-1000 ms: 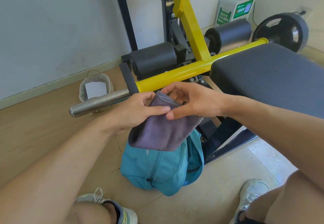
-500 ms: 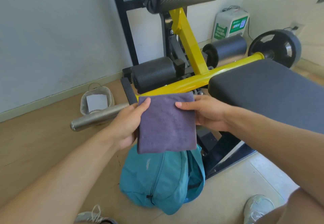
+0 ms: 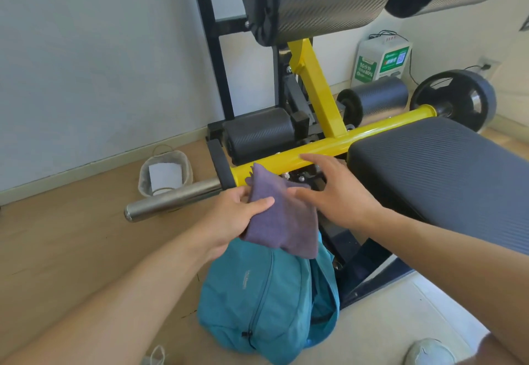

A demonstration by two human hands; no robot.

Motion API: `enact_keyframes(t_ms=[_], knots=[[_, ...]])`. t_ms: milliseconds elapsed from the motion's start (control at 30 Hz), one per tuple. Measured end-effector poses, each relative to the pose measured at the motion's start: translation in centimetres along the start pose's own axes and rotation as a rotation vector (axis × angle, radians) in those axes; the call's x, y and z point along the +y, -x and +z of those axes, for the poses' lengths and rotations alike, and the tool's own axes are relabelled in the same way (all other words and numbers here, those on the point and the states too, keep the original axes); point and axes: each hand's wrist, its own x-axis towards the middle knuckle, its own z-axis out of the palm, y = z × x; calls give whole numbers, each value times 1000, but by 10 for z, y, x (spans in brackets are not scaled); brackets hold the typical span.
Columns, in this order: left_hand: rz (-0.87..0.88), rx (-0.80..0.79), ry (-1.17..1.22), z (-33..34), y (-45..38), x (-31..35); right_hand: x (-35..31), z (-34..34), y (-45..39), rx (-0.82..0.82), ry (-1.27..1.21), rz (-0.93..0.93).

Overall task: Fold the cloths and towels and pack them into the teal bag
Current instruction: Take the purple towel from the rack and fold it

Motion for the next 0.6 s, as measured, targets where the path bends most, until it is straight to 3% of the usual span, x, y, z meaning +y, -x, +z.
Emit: enact_keyframes(t_ms=[67,133,400,600], knots=[[24,-17,-47,1,1,-2,-9,3,6,-150,30,-244],[35,-27,-57,2,3,-2,-14,11,10,-253,82,-341],[-51,43,125,11,10,5,-6,30,10,-229,21,-338],[81,105,49,9,12,4,1,35,10,-297,-146,-215]])
